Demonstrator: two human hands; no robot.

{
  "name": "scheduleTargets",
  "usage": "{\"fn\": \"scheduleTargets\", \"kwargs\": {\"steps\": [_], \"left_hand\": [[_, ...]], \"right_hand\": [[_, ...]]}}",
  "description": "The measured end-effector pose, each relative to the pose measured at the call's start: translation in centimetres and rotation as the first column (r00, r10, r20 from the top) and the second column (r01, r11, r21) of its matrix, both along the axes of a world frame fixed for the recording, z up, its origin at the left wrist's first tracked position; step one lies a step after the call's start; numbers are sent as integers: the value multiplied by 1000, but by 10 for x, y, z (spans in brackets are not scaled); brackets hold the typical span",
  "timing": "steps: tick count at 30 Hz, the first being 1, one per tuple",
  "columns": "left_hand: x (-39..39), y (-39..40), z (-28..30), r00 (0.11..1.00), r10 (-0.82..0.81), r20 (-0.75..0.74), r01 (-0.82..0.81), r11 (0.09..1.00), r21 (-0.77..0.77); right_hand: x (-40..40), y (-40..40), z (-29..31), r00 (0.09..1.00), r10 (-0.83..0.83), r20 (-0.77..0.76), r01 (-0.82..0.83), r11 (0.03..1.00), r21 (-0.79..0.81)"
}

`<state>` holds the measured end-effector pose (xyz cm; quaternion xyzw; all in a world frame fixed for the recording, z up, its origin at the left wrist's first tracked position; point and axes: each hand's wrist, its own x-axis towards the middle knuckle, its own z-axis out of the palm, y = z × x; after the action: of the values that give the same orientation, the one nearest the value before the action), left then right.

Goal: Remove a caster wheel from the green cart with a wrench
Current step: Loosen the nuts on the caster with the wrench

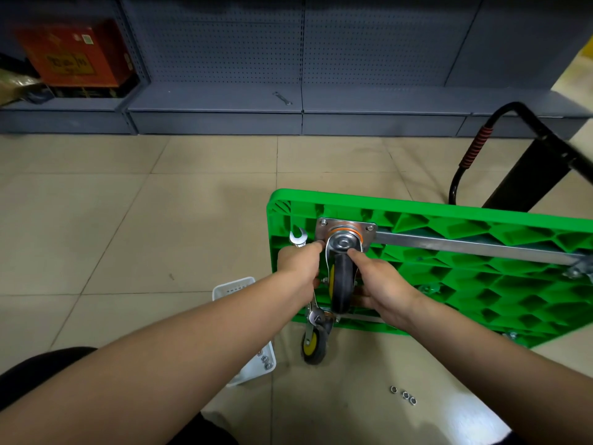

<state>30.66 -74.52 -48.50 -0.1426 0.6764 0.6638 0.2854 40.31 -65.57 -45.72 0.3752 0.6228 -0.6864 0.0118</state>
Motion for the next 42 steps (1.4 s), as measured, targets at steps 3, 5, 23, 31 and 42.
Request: {"fn": "scheduleTargets", "kwargs": {"steps": [3,5,23,31,42], "left_hand": [[0,1,1,1000,-24,-13,24,1000,-10],[0,2,1,999,-38,3,38,999,15],[5,-2,0,999,-33,34,31,998,58],[4,-7,-4,991,-118,64,108,984,141],[7,-6,-2,999,-47,17,46,996,71]], "right_hand": [[-1,0,0,1000,4,-2,-4,1000,14],[-1,1,1,1000,5,-4,-4,1000,20],[1,0,5,1000,15,-1,-15,1000,21],[2,-1,7,1000,8,0,-8,1000,24],[2,-1,7,1000,18,-11,-18,1000,10]]}}
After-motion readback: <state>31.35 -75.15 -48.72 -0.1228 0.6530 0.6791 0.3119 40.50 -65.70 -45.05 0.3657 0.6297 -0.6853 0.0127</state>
